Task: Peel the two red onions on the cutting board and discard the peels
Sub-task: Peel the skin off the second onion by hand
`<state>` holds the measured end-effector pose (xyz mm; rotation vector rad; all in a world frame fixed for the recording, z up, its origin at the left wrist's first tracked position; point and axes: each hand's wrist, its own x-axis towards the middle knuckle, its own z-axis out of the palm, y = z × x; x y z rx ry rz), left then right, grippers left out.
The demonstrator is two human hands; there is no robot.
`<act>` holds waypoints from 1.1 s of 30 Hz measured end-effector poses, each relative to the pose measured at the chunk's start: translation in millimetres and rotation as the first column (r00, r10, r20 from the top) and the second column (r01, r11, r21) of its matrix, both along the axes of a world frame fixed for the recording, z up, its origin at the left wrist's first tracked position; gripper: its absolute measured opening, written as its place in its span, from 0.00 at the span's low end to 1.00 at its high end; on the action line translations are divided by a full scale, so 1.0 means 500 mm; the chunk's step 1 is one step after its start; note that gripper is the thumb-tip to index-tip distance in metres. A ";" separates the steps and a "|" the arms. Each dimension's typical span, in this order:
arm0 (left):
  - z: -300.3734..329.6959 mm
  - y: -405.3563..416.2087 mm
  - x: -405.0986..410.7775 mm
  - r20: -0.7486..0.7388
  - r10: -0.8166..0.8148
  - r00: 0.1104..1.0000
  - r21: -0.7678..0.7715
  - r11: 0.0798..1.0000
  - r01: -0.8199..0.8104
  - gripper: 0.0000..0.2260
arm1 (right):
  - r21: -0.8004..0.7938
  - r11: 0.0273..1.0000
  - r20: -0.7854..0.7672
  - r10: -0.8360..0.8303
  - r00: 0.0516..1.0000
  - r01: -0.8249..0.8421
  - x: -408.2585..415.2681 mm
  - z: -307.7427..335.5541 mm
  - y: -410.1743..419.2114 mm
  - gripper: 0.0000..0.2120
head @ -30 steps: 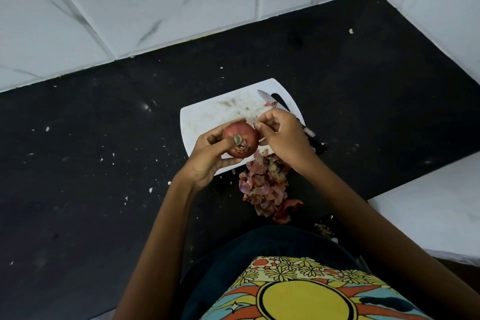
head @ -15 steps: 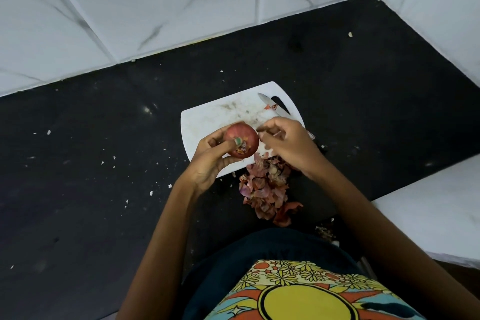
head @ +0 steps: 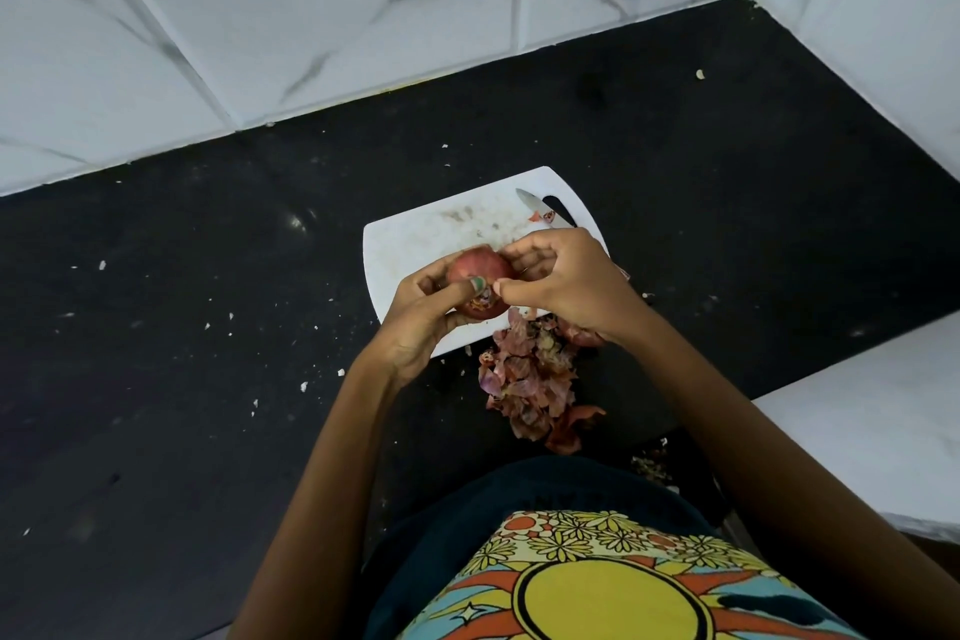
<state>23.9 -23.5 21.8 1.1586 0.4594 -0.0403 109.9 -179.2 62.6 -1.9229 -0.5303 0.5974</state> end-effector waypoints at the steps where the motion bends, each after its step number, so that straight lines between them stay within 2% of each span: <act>1: 0.000 0.000 0.000 -0.001 0.000 1.000 0.009 1.000 0.000 0.15 | 0.001 1.000 0.006 -0.003 1.000 0.003 -0.001 0.000 0.001 0.15; 5: 0.001 -0.004 0.002 -0.002 0.023 1.000 -0.008 1.000 -0.023 0.16 | 0.005 0.999 0.044 -0.051 0.998 0.051 0.001 -0.005 0.005 0.11; 8: 0.004 -0.008 0.004 -0.012 0.035 0.999 -0.012 0.999 -0.035 0.18 | 0.078 0.986 -0.031 -0.144 0.989 0.146 0.005 -0.012 0.002 0.09; 12: 0.006 0.000 0.007 -0.017 0.071 0.997 -0.001 0.997 -0.071 0.18 | 0.171 0.976 -0.133 -0.114 0.985 0.136 -0.002 -0.016 -0.006 0.05; 15: 0.005 0.003 0.007 -0.005 0.077 0.997 0.021 0.997 -0.076 0.13 | 0.151 0.984 -0.033 -0.088 0.996 0.092 -0.013 -0.015 -0.008 0.11; 18: 0.007 -0.002 0.007 0.008 0.073 0.997 0.009 0.997 -0.073 0.12 | 0.114 0.990 0.069 -0.088 0.994 0.080 -0.022 -0.014 0.000 0.13; 24: 0.008 0.002 0.006 0.001 0.086 0.996 0.009 0.996 -0.086 0.12 | 0.130 0.988 0.098 -0.093 0.991 0.080 -0.015 -0.013 0.011 0.07; 28: 0.014 0.004 0.004 0.006 0.081 0.997 -0.001 0.997 -0.081 0.13 | 0.116 0.992 0.195 -0.080 0.978 0.059 -0.011 -0.011 0.014 0.04; 30: 0.018 0.007 0.001 0.015 0.068 0.998 -0.016 0.998 -0.068 0.16 | 0.097 0.994 0.166 -0.058 0.984 0.042 -0.006 -0.003 0.013 0.05; 33: 0.022 0.006 -0.002 0.013 0.044 0.999 -0.006 0.999 -0.044 0.18 | 0.048 0.999 0.036 -0.007 0.999 0.005 0.008 0.010 0.005 0.13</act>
